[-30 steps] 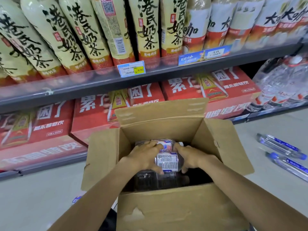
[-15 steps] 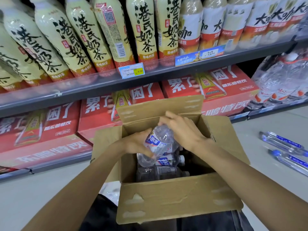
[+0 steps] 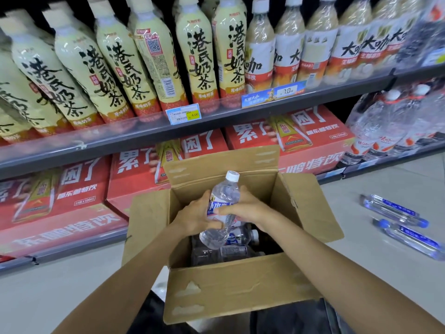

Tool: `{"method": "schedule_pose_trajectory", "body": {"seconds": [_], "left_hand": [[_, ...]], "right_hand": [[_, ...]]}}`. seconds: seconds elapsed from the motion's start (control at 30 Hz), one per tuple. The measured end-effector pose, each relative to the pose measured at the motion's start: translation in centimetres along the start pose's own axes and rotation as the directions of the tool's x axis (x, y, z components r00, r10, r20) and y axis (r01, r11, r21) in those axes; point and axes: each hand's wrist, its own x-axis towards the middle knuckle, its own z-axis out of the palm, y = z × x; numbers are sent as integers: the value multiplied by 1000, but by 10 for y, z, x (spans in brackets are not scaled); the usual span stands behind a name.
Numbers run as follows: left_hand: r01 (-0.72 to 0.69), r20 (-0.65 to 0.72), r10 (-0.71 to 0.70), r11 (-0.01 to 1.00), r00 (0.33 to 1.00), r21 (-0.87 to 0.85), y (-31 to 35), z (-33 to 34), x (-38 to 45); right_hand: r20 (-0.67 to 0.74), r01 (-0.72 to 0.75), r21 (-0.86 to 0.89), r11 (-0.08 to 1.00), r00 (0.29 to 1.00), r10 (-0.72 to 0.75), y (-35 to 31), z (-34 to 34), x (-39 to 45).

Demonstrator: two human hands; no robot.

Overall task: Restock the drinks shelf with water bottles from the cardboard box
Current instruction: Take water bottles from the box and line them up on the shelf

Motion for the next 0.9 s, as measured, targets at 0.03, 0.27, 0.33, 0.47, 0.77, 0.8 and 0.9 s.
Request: {"method": "schedule_pose_trajectory", "body": {"seconds": [0.03, 0.27, 0.33, 0.47, 0.77, 0.8, 0.9], "left_hand": [[0, -4, 0, 1000, 1000, 3, 1, 0, -2], [-210, 58, 212, 977, 976, -45, 22, -49, -14], [-239, 92, 231, 966, 969, 95, 32, -75, -19], [-245, -27, 285, 866, 958, 436, 54, -124, -30], [-245, -449, 611, 730, 652, 638, 147, -242, -72], [-251, -460, 640, 712, 616, 655, 157, -256, -76], [-202, -500, 693, 668, 520, 716, 186, -291, -94]], "right_hand": [[-46, 30, -22, 999, 998, -31, 4, 4, 2], [-279, 204, -143, 968, 931, -237, -28, -9, -24], [-284, 279, -128, 952, 909, -304, -45, -16, -35], [-242, 403, -108, 909, 876, -417, -76, -30, -59], [-250, 699, -70, 712, 678, -691, -197, -56, -107], [-246, 726, -53, 686, 656, -713, -212, -58, -114], [-282, 803, -20, 596, 568, -773, -254, -65, -127]]}}
